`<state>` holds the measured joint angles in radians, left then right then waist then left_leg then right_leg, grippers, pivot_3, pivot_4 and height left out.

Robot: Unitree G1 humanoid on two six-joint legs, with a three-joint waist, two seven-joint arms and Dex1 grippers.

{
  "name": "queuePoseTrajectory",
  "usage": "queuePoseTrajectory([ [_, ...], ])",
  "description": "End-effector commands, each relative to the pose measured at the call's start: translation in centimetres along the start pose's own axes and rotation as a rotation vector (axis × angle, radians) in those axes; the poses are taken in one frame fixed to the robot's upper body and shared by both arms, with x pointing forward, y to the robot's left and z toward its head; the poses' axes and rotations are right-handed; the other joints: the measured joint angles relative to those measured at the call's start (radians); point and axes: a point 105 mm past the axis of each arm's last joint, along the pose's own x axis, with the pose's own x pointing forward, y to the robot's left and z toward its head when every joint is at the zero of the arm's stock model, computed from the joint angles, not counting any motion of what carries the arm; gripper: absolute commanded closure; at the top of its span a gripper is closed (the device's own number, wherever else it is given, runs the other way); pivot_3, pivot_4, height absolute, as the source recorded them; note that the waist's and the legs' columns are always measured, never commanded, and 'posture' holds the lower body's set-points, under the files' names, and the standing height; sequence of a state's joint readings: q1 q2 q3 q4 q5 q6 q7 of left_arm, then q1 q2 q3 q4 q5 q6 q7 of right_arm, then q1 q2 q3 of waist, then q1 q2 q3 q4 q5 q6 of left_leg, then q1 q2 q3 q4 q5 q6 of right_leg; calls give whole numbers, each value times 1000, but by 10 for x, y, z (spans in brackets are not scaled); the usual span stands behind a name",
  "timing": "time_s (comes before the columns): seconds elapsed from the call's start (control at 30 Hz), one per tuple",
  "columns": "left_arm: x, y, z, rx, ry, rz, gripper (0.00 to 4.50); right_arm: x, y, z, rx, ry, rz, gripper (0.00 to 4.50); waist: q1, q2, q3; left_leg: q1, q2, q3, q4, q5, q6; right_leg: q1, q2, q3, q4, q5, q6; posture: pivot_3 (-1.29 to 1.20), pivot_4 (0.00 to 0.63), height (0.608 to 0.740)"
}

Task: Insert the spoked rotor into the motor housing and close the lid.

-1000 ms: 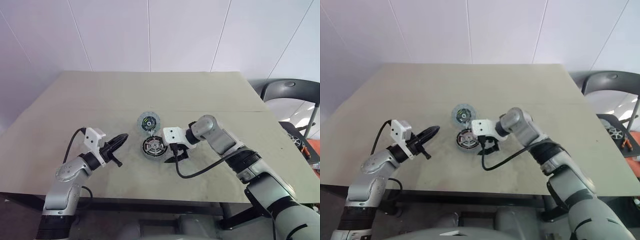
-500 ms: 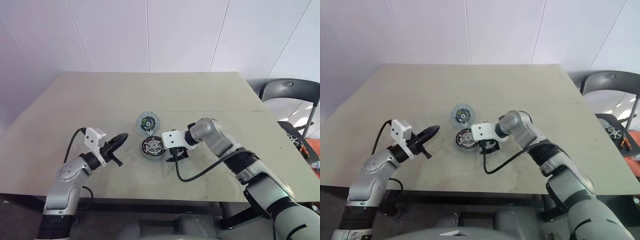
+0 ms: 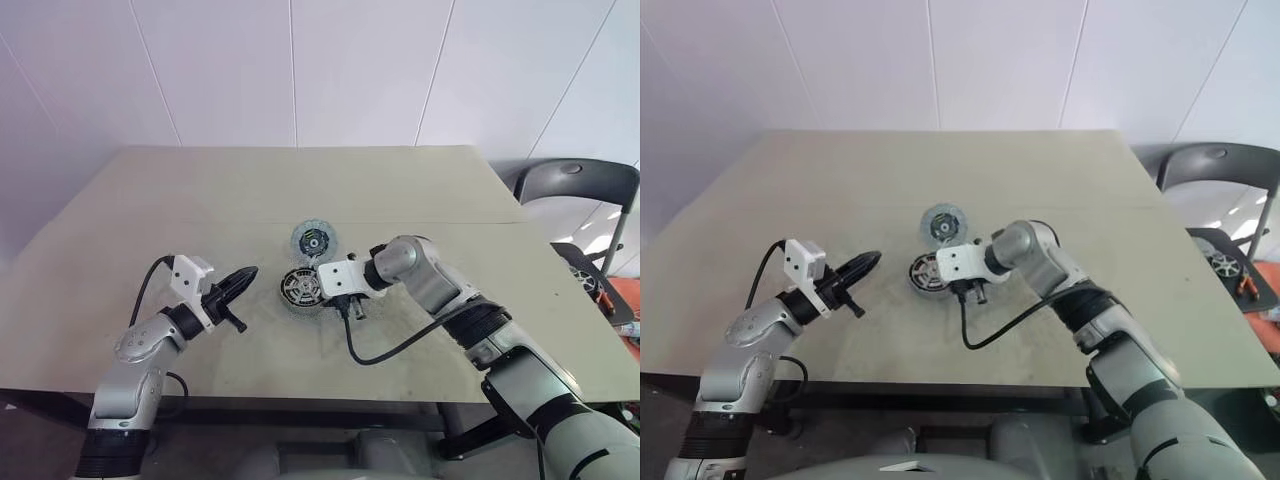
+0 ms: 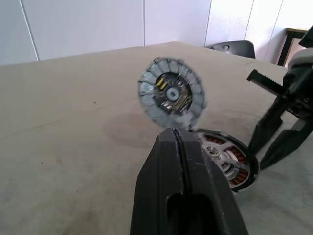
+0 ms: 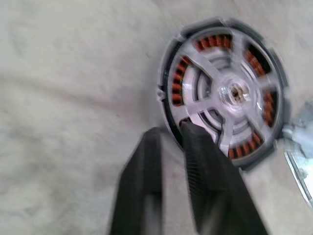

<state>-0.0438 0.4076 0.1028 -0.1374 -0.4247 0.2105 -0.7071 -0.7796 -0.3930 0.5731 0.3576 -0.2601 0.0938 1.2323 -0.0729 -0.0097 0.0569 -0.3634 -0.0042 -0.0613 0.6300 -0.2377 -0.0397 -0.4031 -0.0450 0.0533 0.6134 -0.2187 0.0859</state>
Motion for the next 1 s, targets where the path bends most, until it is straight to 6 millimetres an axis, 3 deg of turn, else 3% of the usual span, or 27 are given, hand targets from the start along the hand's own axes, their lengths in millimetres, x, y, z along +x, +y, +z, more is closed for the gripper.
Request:
queuePoseTrajectory([
  [0.03,2,2,10,31,-26,-3,4500,4,0,6,-10,-11,-3,4364,0,0,0,0,0,0,0,0,0,0,0,0,0,0,0,0,0,740],
  [0.13,2,2,10,34,-25,-2,4500,5,6,8,-6,-22,29,4416,1,0,0,0,0,0,1,0,0,0,0,0,0,0,0,0,0,740],
  [0.43,3,2,9,38,-21,2,4500,3,-4,20,12,-74,-21,4423,-1,0,0,1,0,0,0,0,0,-1,0,0,1,0,0,0,0,740],
  [0.73,3,3,12,39,-29,2,4500,-7,-7,38,88,-161,-20,1442,4,0,0,-6,0,0,0,0,0,-6,0,0,0,0,0,0,0,740],
  [0.87,3,3,11,39,-26,4,4500,-12,-16,46,145,-238,-67,1442,4,0,0,-7,0,0,1,0,0,-6,0,0,0,0,0,0,0,740],
  [1.0,3,2,10,36,-23,1,4500,-38,-55,64,254,-446,-265,1442,2,1,1,-7,0,0,1,0,0,-7,0,-1,0,0,0,0,0,740],
])
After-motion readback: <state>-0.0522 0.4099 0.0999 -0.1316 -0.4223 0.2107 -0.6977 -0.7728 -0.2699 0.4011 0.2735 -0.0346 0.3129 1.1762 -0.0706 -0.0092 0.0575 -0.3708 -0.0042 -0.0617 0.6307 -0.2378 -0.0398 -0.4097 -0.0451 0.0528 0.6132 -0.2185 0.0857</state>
